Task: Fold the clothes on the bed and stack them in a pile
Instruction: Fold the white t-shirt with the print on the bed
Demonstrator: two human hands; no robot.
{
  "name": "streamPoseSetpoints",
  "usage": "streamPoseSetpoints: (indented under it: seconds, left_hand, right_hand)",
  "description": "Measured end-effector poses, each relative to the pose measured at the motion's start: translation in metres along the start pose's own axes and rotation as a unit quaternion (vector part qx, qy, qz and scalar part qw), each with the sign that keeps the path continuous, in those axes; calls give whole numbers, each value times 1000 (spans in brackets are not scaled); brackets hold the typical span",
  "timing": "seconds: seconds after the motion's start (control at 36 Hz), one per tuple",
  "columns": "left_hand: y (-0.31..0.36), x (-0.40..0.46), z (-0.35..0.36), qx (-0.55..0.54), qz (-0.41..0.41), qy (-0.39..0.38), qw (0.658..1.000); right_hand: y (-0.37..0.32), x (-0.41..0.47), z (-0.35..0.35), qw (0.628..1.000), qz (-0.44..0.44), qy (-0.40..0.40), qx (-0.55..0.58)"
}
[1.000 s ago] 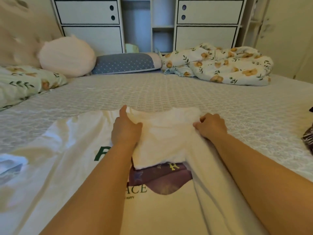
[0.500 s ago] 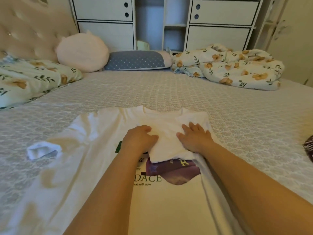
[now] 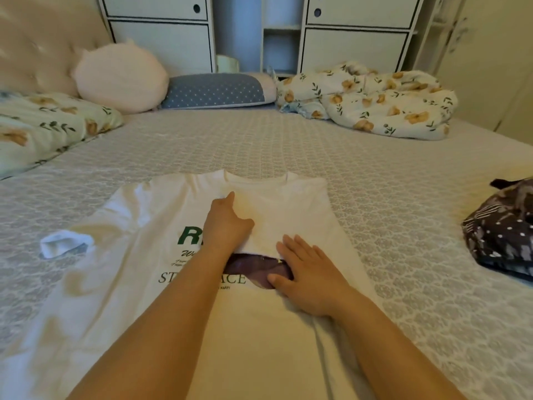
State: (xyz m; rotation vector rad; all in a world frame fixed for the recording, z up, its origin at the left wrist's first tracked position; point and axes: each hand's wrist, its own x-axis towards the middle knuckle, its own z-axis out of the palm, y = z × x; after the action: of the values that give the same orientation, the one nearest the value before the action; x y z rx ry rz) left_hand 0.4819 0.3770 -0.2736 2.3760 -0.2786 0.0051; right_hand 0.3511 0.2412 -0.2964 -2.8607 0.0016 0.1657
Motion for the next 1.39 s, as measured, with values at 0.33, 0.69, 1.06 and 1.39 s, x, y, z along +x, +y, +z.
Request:
streamPoseSetpoints:
  seconds: [0.33,0.69,1.06,1.39]
  left_hand:
    - [105,12,33,-265,-16,-212,941]
    - [42,2,84,199,164,-133,957]
    - [17,-194,44,208,158,-112,959]
    - [37,-342,24,15,136,-150,979]
  right_hand:
    - [37,-10,-20,857,163,320,370]
    - [36,-1,-6,965,132,217,64]
    - [18,-126,17,990,110,85,0]
    - [-16,-277,21,898,215,180,339]
